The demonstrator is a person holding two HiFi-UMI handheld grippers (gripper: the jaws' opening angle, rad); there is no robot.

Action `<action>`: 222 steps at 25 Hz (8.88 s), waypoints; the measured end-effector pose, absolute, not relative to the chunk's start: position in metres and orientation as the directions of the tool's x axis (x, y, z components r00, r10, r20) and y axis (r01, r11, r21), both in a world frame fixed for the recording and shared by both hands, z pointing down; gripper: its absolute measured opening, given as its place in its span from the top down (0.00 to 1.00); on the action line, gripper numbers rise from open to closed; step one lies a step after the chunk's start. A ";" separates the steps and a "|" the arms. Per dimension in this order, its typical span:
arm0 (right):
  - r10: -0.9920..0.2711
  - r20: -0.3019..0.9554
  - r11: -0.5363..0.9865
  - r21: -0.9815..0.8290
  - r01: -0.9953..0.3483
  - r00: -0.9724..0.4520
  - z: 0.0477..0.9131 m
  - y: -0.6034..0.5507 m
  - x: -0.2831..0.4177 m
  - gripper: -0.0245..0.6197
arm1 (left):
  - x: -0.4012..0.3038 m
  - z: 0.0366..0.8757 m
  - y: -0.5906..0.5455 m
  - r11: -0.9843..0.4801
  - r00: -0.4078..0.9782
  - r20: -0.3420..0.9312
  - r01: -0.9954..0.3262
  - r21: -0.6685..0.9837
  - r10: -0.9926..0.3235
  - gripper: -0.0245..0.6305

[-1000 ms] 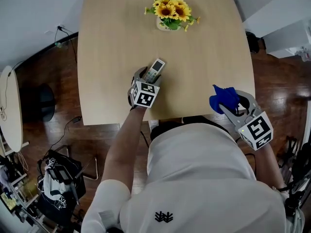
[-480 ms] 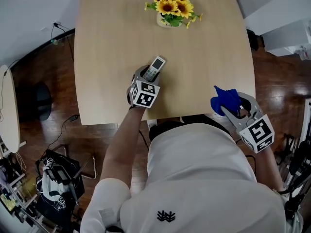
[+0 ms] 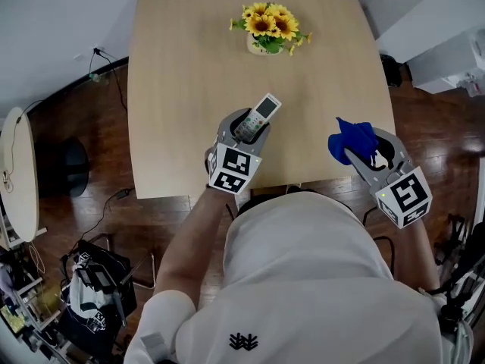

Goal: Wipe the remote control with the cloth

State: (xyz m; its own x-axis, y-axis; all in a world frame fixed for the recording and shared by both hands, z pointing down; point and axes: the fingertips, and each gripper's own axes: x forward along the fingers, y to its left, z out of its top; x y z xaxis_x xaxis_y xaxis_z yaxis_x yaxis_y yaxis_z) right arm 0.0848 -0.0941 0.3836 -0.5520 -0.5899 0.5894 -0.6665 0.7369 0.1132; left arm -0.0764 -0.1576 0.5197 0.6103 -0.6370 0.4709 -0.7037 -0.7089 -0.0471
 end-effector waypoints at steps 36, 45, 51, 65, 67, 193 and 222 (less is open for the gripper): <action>-0.679 0.360 0.729 0.230 -0.645 -0.640 0.312 -0.150 -0.016 0.66 | -0.065 0.420 -0.102 -0.816 0.725 0.409 -0.570 -0.096 -0.554 0.60; -0.493 0.338 0.870 0.220 -0.442 -0.802 0.300 -0.088 -0.106 0.66 | -0.057 0.417 -0.104 -0.827 0.734 0.411 -0.553 -0.100 -0.540 0.60; -0.432 0.349 0.901 0.195 -0.386 -0.832 0.321 -0.078 -0.126 0.66 | -0.057 0.416 -0.103 -0.826 0.734 0.409 -0.554 -0.101 -0.542 0.60; -0.699 0.364 0.710 0.249 -0.659 -0.615 0.321 -0.152 0.001 0.66 | -0.059 0.420 -0.097 -0.824 0.729 0.416 -0.559 -0.098 -0.544 0.60; -0.701 0.346 0.710 0.254 -0.657 -0.624 0.315 -0.151 0.003 0.66 | -0.056 0.420 -0.097 -0.826 0.732 0.417 -0.556 -0.094 -0.540 0.60; -0.683 0.517 0.656 0.125 -0.744 -0.516 0.376 0.260 0.006 0.66 | -0.140 0.380 0.262 -0.759 0.748 0.346 -0.637 0.134 -0.567 0.53; -0.661 0.504 0.712 0.186 -0.677 -0.556 0.385 0.370 0.054 0.66 | -0.062 0.365 0.376 -0.763 0.729 0.370 -0.642 0.079 -0.576 0.54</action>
State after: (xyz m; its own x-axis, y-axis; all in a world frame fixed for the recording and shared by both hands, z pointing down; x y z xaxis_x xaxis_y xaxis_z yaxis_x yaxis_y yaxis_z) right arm 0.0545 0.3701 0.3850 -0.5564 -0.6606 0.5040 -0.6767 0.7122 0.1864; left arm -0.0621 0.3755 0.3646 0.7292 -0.5757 0.3698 -0.6421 -0.7626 0.0789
